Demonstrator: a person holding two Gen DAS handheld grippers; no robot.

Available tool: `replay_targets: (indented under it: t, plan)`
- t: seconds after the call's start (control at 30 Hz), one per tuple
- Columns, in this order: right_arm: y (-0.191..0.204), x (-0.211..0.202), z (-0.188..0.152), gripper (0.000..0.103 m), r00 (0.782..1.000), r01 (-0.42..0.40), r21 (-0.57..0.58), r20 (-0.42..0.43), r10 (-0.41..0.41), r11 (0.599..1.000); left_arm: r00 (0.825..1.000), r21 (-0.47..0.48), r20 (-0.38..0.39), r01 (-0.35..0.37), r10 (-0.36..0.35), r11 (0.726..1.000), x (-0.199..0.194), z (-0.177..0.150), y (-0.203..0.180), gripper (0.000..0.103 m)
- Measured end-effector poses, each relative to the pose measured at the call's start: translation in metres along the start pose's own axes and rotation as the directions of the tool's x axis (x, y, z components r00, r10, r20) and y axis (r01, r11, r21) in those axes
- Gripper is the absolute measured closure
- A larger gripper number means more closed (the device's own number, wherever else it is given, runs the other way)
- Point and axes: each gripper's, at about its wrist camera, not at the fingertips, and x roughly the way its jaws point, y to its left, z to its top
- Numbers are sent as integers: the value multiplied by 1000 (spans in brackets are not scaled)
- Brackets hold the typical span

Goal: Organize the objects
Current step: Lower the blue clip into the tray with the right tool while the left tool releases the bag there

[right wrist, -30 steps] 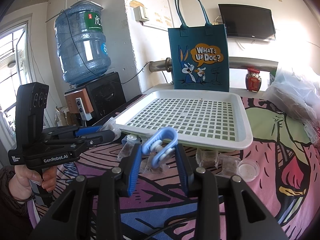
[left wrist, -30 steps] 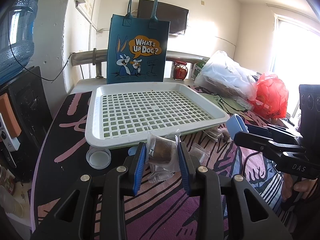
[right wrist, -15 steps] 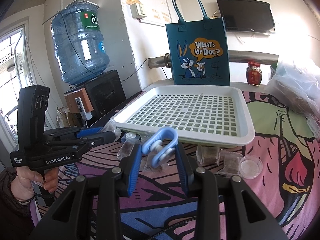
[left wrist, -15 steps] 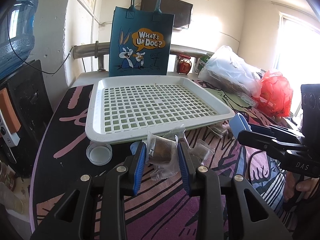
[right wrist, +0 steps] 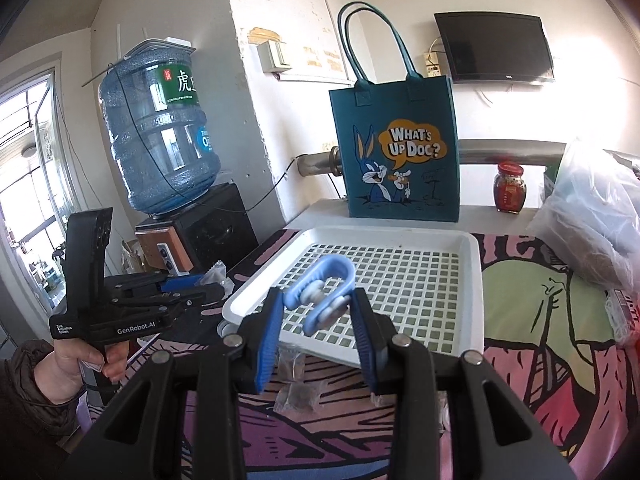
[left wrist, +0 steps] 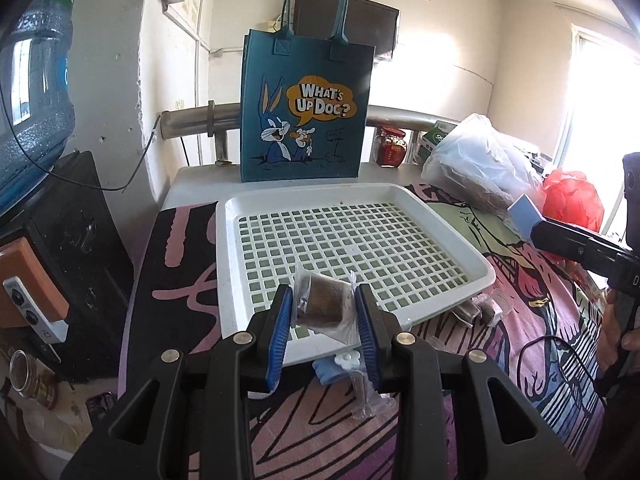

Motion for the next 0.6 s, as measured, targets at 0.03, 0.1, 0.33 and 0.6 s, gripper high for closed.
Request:
replay_targets:
  t: [0.03, 0.1, 0.33, 0.6]
  plan:
    - [-7, 9, 3, 69, 1000, -6, 25, -20, 7, 1000, 1000, -9, -12, -8, 8, 1000, 9, 4, 4, 72]
    - [-21, 31, 5, 69, 997, -6, 69, -70, 10, 998, 998, -44, -60, -22, 20, 999, 33, 8, 12, 72]
    - [-58, 100, -12, 69, 973, 94, 132, -224, -63, 987, 977, -70, -206, -71, 55, 995, 98, -3, 15, 72]
    - [-67, 122, -30, 64, 926, 253, 46, -300, -228, 966, 981, -34, -159, -116, 110, 993, 94, -7, 10, 39]
